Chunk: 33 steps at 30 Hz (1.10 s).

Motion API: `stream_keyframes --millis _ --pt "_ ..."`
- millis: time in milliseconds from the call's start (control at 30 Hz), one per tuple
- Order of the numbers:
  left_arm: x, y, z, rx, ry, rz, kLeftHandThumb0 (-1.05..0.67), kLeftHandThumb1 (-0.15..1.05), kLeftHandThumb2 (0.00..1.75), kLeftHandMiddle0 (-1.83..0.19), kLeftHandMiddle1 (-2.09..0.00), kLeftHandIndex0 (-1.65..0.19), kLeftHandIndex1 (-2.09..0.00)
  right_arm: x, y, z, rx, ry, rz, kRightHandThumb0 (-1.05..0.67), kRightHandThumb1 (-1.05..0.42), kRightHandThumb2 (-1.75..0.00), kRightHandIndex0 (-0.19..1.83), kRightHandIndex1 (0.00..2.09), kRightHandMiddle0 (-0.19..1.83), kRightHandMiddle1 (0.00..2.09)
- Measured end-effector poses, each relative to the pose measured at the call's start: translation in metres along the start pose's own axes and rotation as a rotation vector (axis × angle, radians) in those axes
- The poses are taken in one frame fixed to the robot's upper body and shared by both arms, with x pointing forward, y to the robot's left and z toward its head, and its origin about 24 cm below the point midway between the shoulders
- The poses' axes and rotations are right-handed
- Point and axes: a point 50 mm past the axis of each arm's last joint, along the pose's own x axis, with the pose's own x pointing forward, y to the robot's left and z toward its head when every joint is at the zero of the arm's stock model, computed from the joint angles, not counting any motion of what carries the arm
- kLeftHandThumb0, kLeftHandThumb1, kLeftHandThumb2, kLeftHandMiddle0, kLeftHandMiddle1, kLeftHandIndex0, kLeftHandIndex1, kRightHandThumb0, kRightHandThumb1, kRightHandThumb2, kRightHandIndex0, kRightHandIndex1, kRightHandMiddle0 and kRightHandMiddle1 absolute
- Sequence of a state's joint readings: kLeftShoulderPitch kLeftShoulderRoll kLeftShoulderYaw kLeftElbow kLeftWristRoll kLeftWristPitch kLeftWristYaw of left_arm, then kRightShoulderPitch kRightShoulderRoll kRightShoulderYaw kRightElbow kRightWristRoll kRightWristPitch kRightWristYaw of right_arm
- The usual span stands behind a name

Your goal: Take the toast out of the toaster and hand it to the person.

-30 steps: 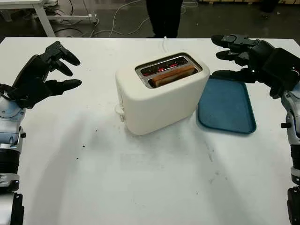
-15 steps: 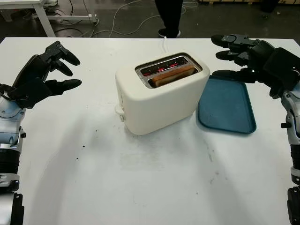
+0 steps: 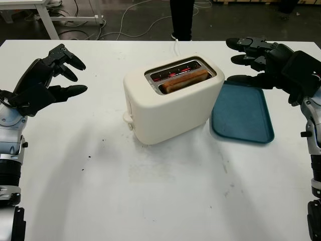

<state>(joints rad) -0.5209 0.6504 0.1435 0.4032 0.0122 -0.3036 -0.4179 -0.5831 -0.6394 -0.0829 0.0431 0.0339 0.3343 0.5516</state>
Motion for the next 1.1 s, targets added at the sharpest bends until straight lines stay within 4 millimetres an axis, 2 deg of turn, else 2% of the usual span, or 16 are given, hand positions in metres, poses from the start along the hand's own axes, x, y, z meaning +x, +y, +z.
stream_keyframes --millis 1100 --pt "0.0001 -0.0004 0.0000 -0.002 -0.001 0.000 -1.05 0.92 0.23 -0.11 -1.63 -0.08 -1.54 0.0005 -0.0002 0.0014 0.001 -0.006 0.006 -0.67 -0.80 0.00 0.00 0.56 0.29 0.00"
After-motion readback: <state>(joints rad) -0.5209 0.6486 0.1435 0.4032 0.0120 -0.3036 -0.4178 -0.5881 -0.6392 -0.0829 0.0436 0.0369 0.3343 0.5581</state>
